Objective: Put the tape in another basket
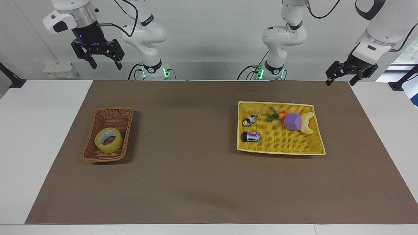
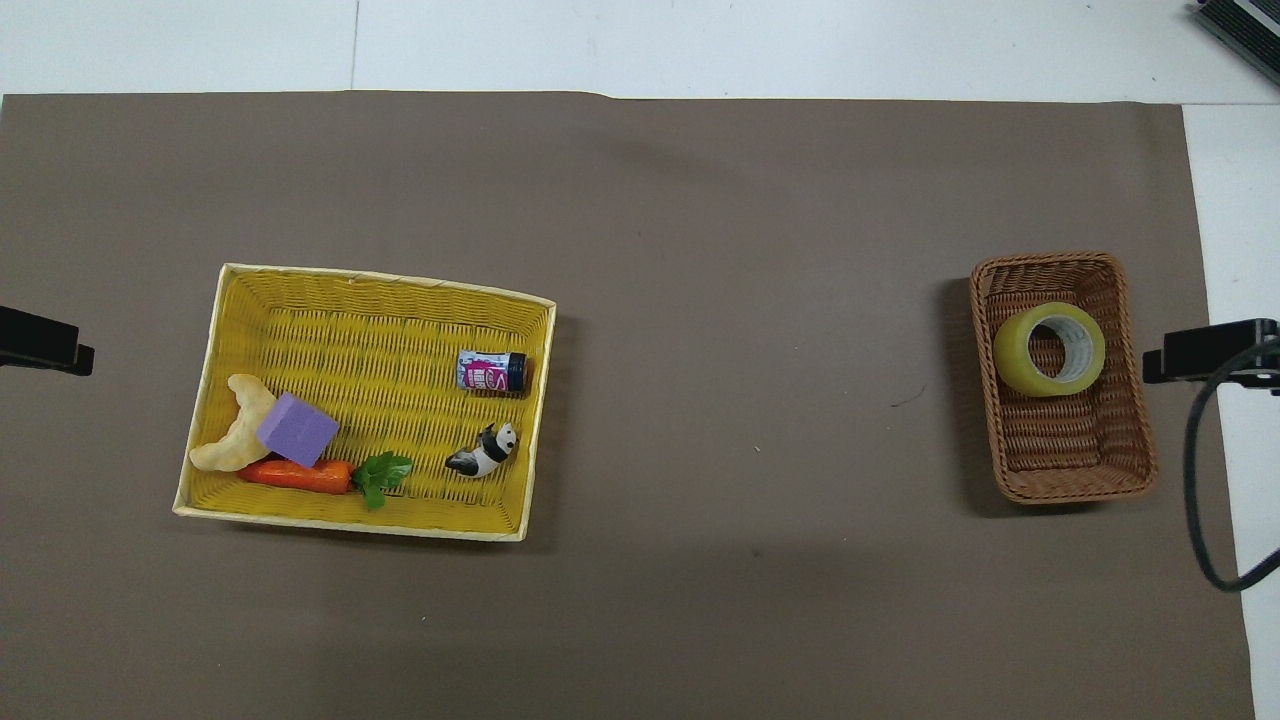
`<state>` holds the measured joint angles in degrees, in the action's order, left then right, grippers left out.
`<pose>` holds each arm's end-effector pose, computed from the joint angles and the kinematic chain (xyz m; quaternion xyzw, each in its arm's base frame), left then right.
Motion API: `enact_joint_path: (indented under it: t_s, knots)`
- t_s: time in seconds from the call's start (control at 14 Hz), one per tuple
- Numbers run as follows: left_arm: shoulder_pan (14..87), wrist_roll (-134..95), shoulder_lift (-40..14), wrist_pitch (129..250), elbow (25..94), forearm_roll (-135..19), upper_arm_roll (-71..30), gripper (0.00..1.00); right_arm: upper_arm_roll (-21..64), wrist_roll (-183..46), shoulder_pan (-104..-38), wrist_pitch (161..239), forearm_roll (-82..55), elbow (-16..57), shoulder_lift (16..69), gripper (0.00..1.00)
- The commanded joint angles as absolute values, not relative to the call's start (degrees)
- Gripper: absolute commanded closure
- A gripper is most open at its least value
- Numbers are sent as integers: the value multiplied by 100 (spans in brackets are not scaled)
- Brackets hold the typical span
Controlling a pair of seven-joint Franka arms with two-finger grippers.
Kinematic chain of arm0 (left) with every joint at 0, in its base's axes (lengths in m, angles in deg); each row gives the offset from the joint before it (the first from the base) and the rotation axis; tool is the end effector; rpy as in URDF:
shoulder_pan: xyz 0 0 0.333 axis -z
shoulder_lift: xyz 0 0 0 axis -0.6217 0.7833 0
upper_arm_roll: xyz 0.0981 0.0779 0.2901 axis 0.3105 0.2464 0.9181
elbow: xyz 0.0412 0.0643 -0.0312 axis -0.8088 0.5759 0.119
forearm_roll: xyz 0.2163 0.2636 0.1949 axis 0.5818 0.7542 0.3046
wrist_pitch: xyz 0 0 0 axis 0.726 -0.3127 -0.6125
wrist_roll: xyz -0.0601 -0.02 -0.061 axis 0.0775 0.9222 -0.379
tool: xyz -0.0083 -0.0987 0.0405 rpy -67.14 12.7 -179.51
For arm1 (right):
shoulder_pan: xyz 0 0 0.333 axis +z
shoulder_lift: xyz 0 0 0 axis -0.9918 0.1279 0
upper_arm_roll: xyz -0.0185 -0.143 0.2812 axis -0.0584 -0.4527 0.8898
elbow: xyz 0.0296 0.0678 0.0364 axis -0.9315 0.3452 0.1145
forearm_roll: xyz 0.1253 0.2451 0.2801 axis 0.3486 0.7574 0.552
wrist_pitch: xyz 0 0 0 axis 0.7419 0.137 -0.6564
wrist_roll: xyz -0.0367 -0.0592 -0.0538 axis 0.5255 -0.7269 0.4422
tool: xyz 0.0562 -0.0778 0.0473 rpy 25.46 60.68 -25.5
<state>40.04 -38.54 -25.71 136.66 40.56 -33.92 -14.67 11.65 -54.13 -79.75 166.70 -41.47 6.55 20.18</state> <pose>0.5332 0.0096 0.6374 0.9994 -0.0227 -0.0223 0.0113 0.5037 0.0035 0.6859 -0.9982 0.0535 -0.0121 0.0260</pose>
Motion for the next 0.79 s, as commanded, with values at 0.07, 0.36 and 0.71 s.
enact_joint_path:
  t_s: [0.07, 0.36, 0.71]
  knots:
    - [4072, -3878, -2599, 13586, 4034, -3311, -1412, 0, 1189, -5323, -8072, 16668, -4193, 823, 1889, 0]
    - [4072, -3878, -2599, 13586, 4034, -3311, -1412, 0, 1225, -5937, -8001, 16869, -4737, 911, 1846, 0]
    - [4072, -3878, -2599, 13595, 4034, -3311, -1412, 0, 1225, -5921, -8001, 16941, -4711, 1034, 1793, 0]
